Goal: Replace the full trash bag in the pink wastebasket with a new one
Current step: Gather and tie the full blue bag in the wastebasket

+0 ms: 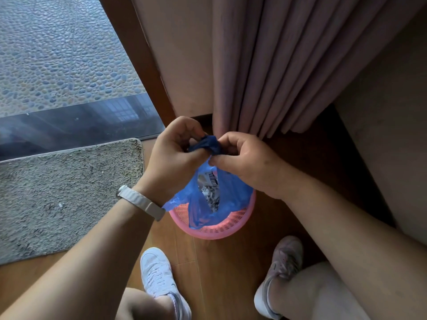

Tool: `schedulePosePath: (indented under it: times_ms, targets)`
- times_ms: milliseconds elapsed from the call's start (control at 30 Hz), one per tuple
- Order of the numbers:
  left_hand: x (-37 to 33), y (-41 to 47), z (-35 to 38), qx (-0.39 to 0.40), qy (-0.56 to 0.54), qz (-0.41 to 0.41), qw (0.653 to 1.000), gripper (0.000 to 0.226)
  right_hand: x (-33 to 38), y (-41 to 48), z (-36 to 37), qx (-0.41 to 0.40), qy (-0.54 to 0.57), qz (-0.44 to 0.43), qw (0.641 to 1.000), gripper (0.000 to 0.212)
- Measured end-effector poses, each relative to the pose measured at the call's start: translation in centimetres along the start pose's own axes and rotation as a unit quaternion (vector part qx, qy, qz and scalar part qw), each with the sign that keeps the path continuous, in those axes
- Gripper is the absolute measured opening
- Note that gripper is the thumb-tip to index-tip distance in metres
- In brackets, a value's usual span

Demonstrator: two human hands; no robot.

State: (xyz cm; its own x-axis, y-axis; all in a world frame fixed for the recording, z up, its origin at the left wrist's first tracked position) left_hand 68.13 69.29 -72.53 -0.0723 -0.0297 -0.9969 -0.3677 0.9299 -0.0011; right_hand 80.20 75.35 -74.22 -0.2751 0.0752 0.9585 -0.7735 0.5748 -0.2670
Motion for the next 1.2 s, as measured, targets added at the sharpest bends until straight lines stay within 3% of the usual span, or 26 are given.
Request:
schedulePosePath:
  times_ms: [133, 233, 433, 500, 733, 833, 967, 1033, 1133, 1200]
  targets:
    - [-0.5, -0.3, 0.6, 0.035, -0.067, -0.006, 0.997, 0.02, 0.1, 0.2, -0.4, -0.018, -0.029, -0.006, 0.999, 0.005]
    - [-0.2, -0.3, 0.5, 0.01, -0.015, -0.005, 1.0, 0.019, -0.1, 0.1, -0.1, 0.0, -0.039, 0.017, 0.999, 0.007]
    - [-0.1, -0.2, 0.2, -0.018, 0.066, 0.017, 0.997, 0.024, -0.8, 0.0, 0.3, 0.063, 0.136, 0.096, 0.984, 0.021]
    - [-0.3, 0.0, 0.1, -0.026, 0.07, 0.015, 0.997, 0.029, -0.5, 0.0, 0.4, 0.059, 0.154, 0.066, 0.984, 0.016]
    - [0.3, 0.3, 0.4, -0.042, 0.056, -0.026, 0.997, 0.043, 0.6, 0.1, 0.3, -0.025, 0.076, -0.055, 0.995, 0.03]
    - [0.4, 0.2, 0.6, -0.015, 0.019, -0.048, 0.999, 0.042, 1.3, -0.2, 0.2, -0.018, 0.032, -0.094, 0.995, 0.03]
    - [1.6, 0.1, 0.5, 0.006, -0.111, -0.116, 0.987, 0.038, 1.8, -0.4, 0.1, -0.036, -0.046, -0.133, 0.989, 0.012]
    - [2.1, 0.0, 0.5, -0.007, -0.208, -0.16, 0.965, 0.041, 1.8, -0.3, -0.1, -0.065, -0.043, -0.136, 0.988, 0.009]
    - [2.4, -0.2, 0.8, -0.012, -0.3, -0.215, 0.929, 0.022, 1.9, -0.1, -0.8, -0.104, -0.007, -0.138, 0.985, 0.012]
    - [2.7, -0.5, 1.4, 0.007, -0.339, -0.245, 0.909, 0.022, 1.8, 0.1, -1.1, -0.117, 0.024, -0.126, 0.985, 0.013]
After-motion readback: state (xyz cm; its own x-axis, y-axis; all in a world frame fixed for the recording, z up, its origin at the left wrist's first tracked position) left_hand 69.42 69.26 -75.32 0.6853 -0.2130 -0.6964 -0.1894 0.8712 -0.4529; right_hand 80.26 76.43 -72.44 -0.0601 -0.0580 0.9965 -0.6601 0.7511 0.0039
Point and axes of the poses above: each hand's wrist, its own y-axis towards the middle knuckle, its own z-axis out of the palm, x = y × z, the point moved 6 cm from there along y, towards the middle knuckle, and after that the axes turned 4 degrees about x, right-handed, at the moved point
